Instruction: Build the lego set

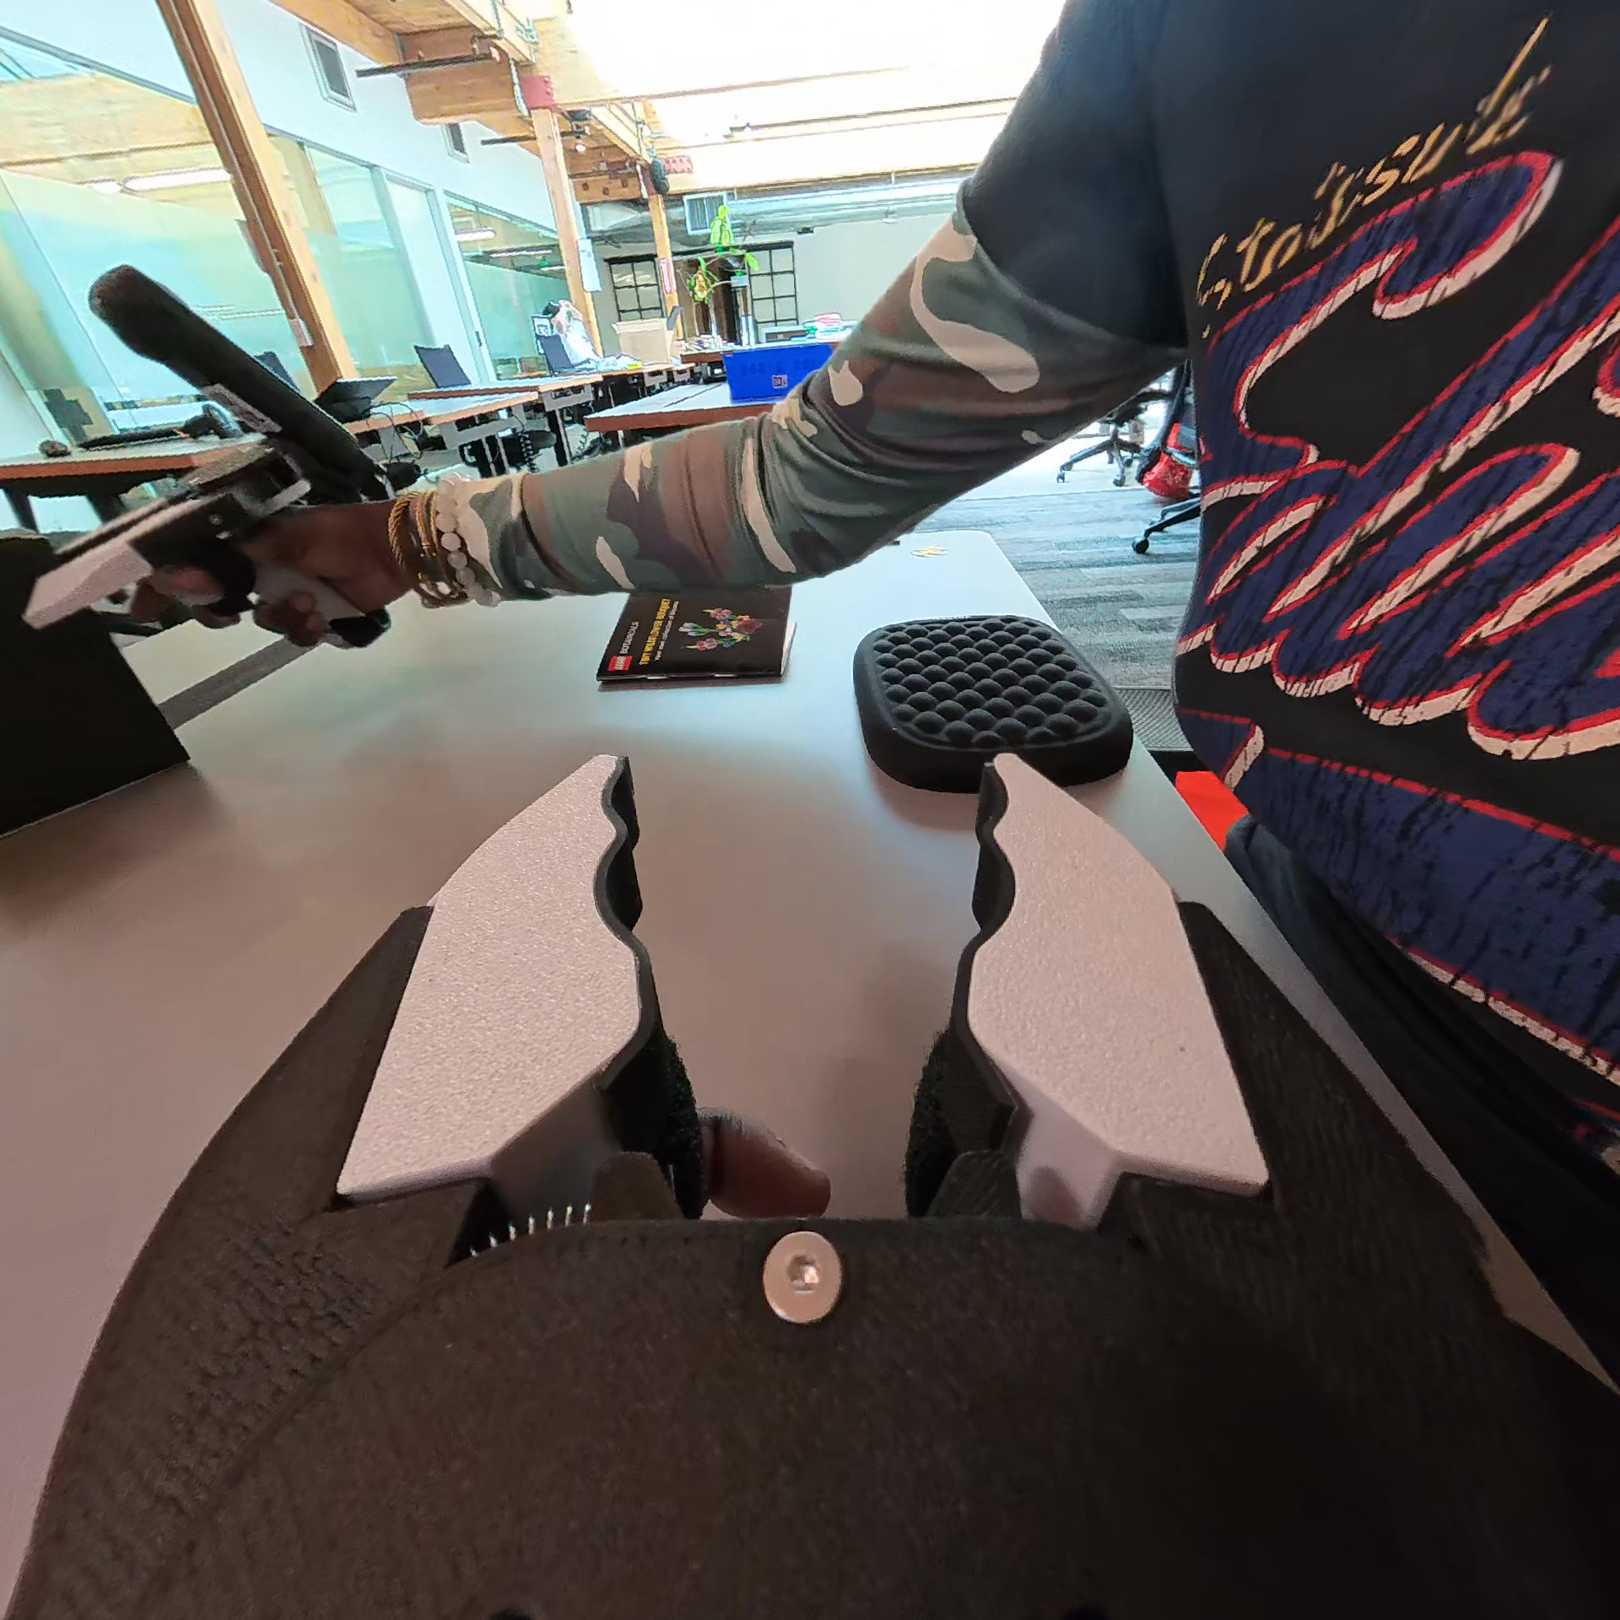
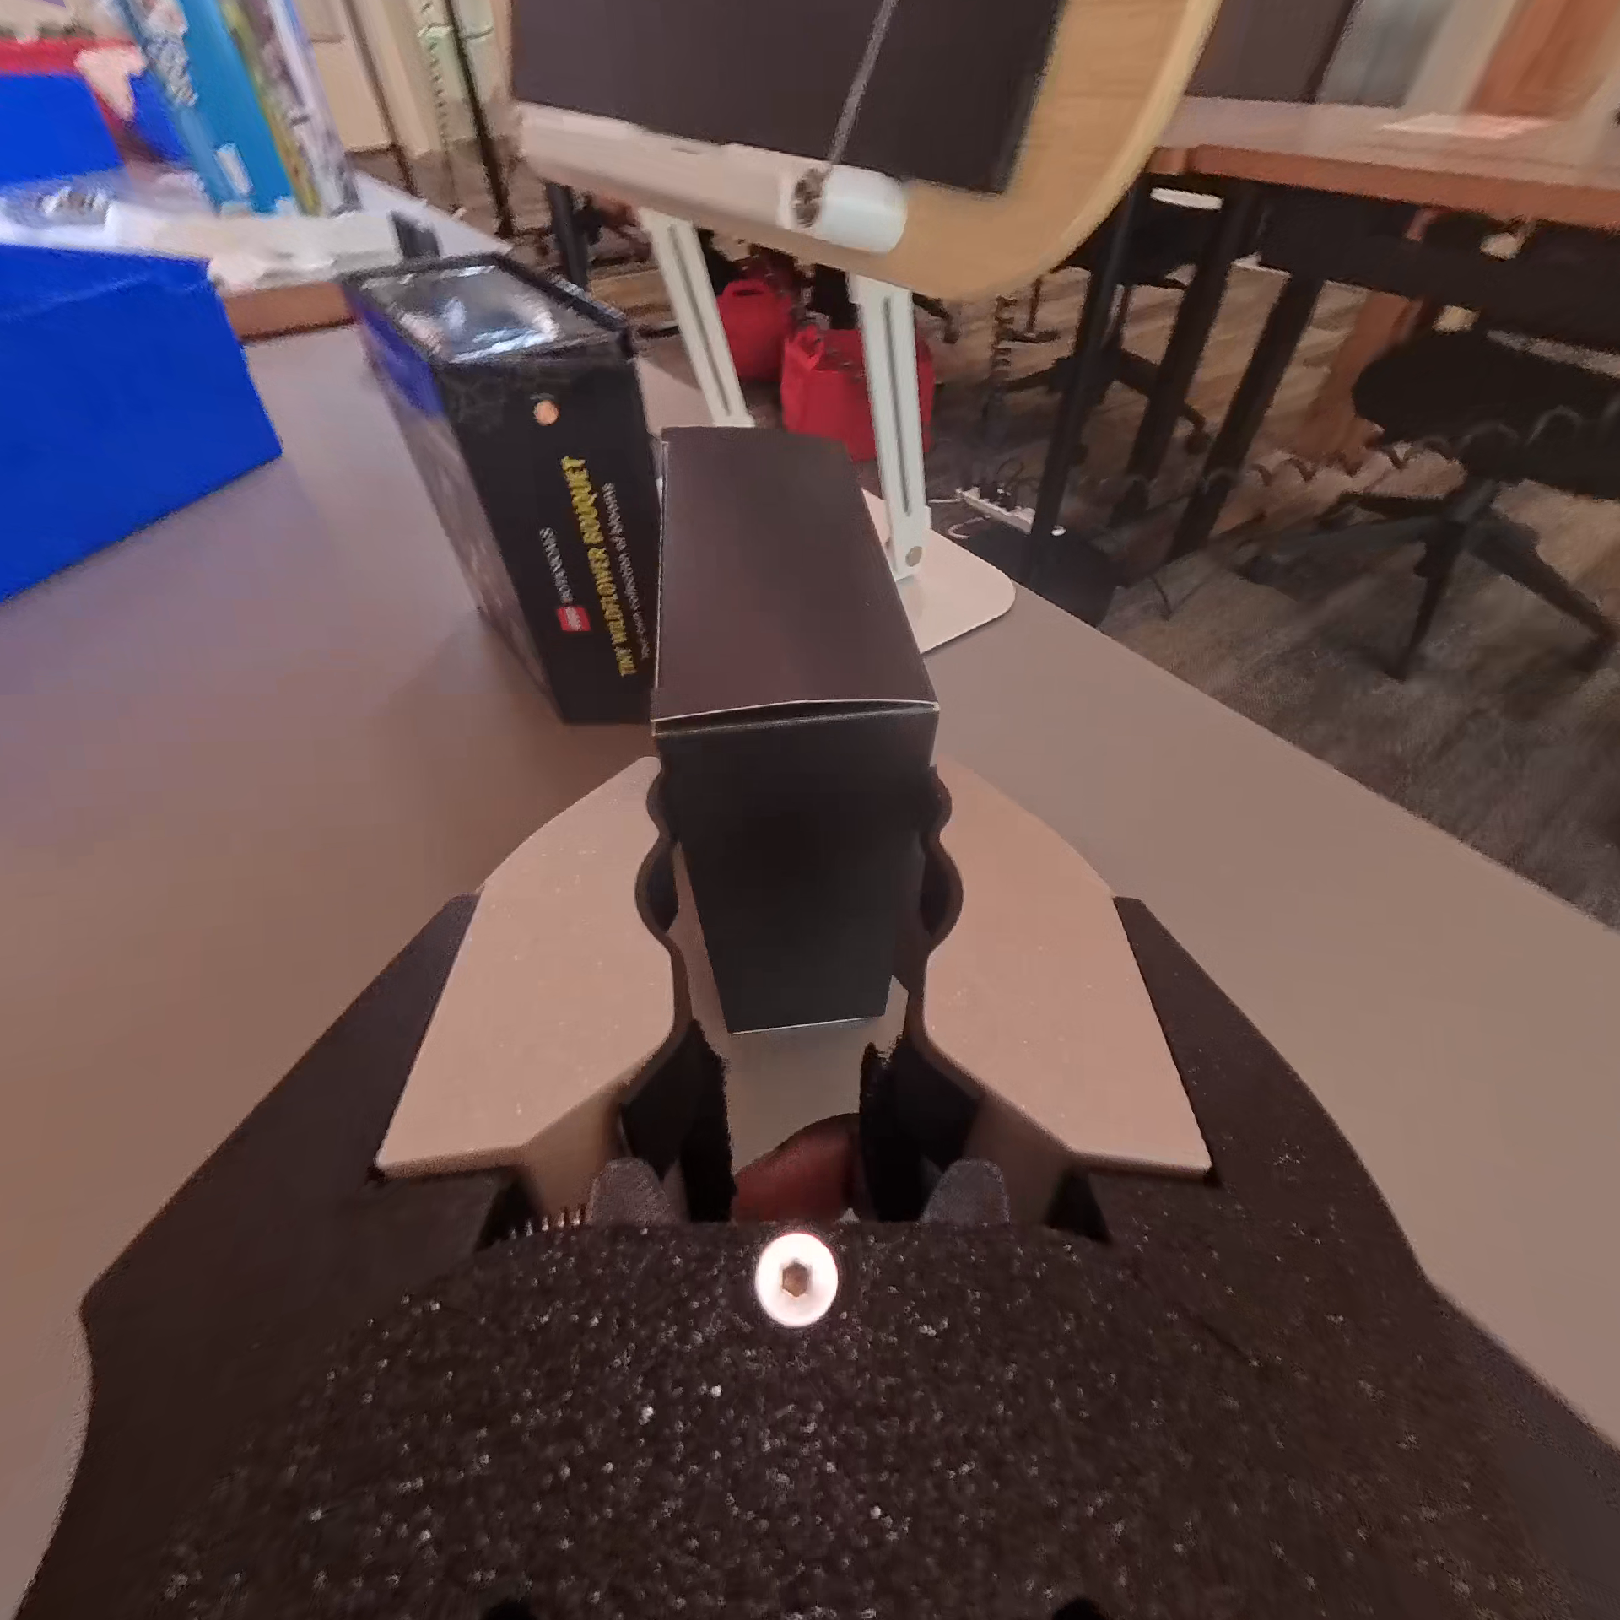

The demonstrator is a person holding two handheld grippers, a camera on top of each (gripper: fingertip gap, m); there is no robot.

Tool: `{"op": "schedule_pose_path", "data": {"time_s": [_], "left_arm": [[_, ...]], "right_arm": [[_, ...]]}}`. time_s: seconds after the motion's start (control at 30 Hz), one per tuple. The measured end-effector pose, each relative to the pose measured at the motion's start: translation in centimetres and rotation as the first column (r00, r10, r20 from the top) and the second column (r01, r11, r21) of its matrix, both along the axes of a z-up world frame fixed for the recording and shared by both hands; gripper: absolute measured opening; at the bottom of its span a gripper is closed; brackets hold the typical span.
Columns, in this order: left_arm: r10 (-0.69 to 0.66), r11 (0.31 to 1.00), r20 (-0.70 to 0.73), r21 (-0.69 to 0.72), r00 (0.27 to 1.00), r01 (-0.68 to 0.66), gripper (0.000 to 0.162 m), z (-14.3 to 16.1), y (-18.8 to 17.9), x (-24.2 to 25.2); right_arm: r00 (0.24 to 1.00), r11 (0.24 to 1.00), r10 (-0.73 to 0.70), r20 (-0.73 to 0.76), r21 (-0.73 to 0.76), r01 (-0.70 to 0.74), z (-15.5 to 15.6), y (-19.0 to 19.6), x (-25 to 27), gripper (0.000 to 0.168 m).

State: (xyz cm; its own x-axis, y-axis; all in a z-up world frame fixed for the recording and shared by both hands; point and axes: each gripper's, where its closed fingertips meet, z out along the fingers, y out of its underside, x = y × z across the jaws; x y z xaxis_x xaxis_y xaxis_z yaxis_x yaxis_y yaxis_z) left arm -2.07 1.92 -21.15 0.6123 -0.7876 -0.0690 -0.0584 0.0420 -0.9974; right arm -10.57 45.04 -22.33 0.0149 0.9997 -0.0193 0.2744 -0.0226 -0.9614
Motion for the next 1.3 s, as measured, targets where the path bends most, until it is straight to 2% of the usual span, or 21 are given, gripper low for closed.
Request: {"op": "schedule_pose_path", "data": {"time_s": [0.07,0.1,0.13,0.2,0.27,0.33,0.47,0.57,0.8,0.9,1.03,1.17,1.3], "left_arm": [[0.000,1.000,-0.008,0.003,1.000,0.000,0.075,-0.1,0.0,0.1],[0.001,1.000,-0.011,0.006,1.000,-0.001,0.075,-0.1,0.0,0.1],[0.001,1.000,-0.014,0.008,1.000,-0.001,0.075,-0.1,-0.1,0.1],[0.000,1.000,-0.024,0.012,1.000,0.000,0.074,-0.2,-0.1,0.2],[-0.008,1.000,-0.046,0.016,0.999,0.009,0.074,-0.3,-0.2,0.5],[-0.025,0.999,-0.079,0.020,0.997,0.027,0.074,-0.6,-0.5,1.0],[-0.046,0.998,-0.167,0.043,0.985,0.054,0.074,-1.4,-1.0,1.9],[-0.050,0.996,-0.188,0.059,0.981,0.062,0.074,-1.5,-1.3,2.1],[-0.051,0.995,-0.214,0.071,0.976,0.067,0.074,-1.7,-1.5,2.2],[-0.055,0.995,-0.222,0.071,0.974,0.072,0.075,-1.8,-1.5,2.3],[-0.050,0.995,-0.216,0.069,0.975,0.067,0.074,-1.7,-1.5,2.1],[-0.047,0.996,-0.209,0.066,0.977,0.062,0.074,-1.7,-1.4,2.0],[-0.049,0.996,-0.216,0.061,0.975,0.064,0.075,-1.8,-1.4,2.1]], "right_arm": [[0.995,0.979,-0.095,-0.035,-0.187,0.087,0.5,0.3,-0.1,0.053],[0.988,0.940,-0.146,-0.054,-0.320,0.122,0.9,0.3,0.0,0.053],[0.971,0.877,-0.230,-0.065,-0.447,0.178,1.3,0.6,0.2,0.053],[0.900,0.693,-0.429,-0.077,-0.667,0.273,1.7,1.4,1.3,0.053],[0.840,0.515,-0.537,-0.082,-0.820,0.249,1.8,1.0,2.1,0.053],[0.767,0.380,-0.640,-0.051,-0.888,0.258,1.3,0.9,2.8,0.053],[0.598,0.227,-0.801,0.031,-0.908,0.352,-0.7,1.1,4.2,0.053],[0.479,0.116,-0.877,0.043,-0.948,0.298,-1.3,1.2,5.1,0.053],[0.282,0.046,-0.957,0.060,-0.934,0.354,-2.6,1.4,6.5,0.053],[0.234,-0.002,-0.968,0.093,-0.932,0.362,-3.5,1.7,6.3,0.053],[0.240,-0.013,-0.964,0.113,-0.925,0.380,-3.8,1.4,5.1,0.055],[0.238,0.010,-0.964,0.120,-0.876,0.482,-3.8,1.1,5.4,0.082],[0.277,0.084,-0.955,0.108,-0.795,0.600,-3.3,0.4,6.2,0.108]]}}
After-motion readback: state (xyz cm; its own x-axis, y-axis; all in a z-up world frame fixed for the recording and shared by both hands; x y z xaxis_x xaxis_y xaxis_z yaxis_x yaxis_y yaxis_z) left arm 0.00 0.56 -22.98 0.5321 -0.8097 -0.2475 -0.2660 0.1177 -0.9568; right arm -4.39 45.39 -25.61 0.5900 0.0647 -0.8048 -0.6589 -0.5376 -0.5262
